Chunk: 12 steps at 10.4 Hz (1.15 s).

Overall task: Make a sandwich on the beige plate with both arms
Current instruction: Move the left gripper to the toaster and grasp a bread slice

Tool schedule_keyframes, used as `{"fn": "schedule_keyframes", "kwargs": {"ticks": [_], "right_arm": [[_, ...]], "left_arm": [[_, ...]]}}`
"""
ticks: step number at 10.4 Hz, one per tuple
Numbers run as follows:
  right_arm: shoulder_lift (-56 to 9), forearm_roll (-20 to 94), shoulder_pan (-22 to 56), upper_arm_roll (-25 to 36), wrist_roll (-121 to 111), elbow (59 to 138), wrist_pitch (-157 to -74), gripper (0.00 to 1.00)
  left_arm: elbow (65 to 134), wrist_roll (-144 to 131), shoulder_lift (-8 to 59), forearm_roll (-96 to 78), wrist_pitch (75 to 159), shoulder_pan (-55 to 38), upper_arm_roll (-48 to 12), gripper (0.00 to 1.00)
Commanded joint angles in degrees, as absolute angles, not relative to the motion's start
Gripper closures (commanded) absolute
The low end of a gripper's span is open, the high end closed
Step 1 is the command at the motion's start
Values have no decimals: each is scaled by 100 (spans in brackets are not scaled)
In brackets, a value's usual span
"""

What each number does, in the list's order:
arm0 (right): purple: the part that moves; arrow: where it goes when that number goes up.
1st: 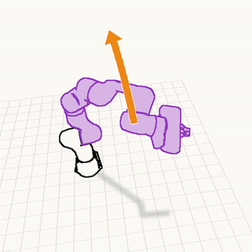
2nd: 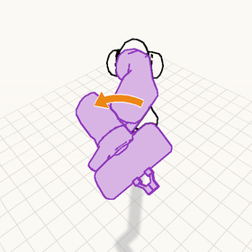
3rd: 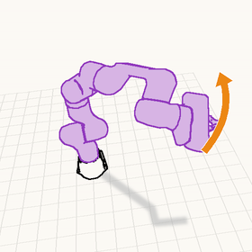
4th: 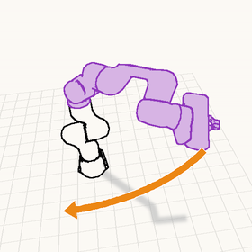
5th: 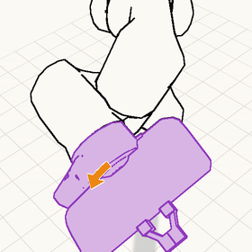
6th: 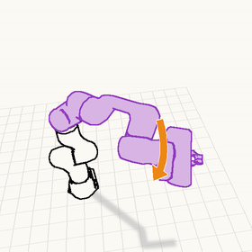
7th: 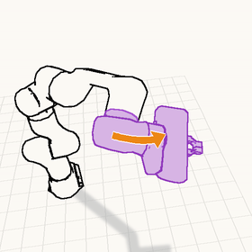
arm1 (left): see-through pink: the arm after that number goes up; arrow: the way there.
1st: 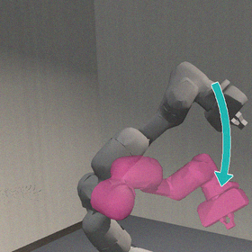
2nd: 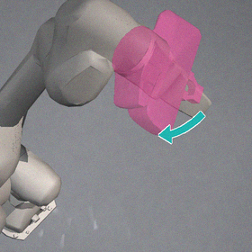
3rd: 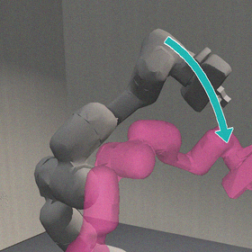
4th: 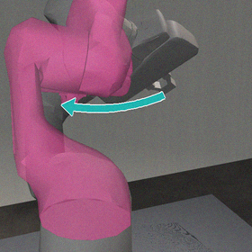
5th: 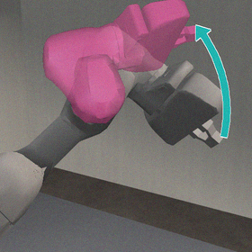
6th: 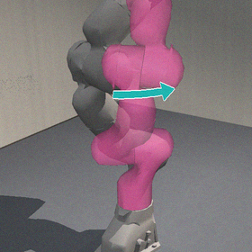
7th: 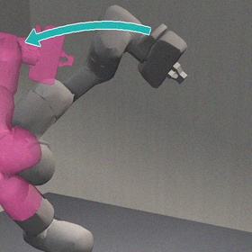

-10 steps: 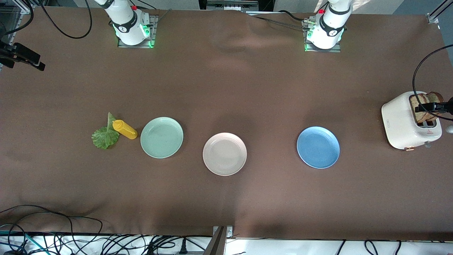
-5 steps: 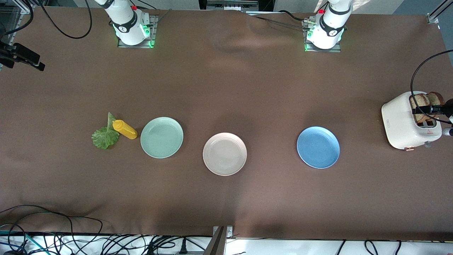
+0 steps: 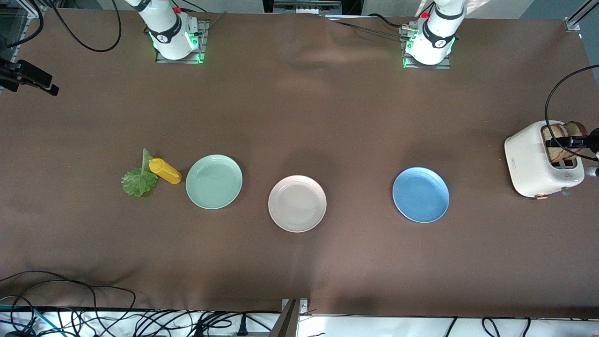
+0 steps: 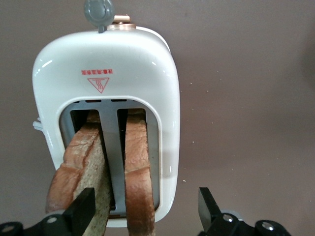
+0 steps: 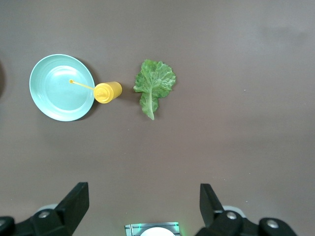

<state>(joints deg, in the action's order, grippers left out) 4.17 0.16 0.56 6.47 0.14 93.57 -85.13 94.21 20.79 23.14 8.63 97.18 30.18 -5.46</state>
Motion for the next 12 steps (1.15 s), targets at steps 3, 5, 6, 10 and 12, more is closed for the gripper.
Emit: {"fn": "schedule_keyframes", "kwargs": {"ticks": [3, 5, 6, 10, 12], "right_arm": [[378, 97, 9, 624, -9, 9229, -8481, 0], [369, 114, -9, 729, -44, 9229, -8490, 0], [369, 106, -9, 721, -27, 9237, -8482, 0], [360, 114, 9, 721, -35, 9229, -8481, 0], [369, 114, -9, 729, -53, 9229, -8481, 0]], "left_arm": [[9351, 2180, 2417, 914, 9615, 3067, -615, 24], [9334, 2188, 2434, 914, 9615, 3076, -615, 65], [9317, 2188, 2435, 914, 9615, 3076, -615, 78], [9290, 2188, 2470, 914, 9589, 3094, -615, 100], [9229, 2180, 2452, 914, 9405, 3085, -624, 100]]}}
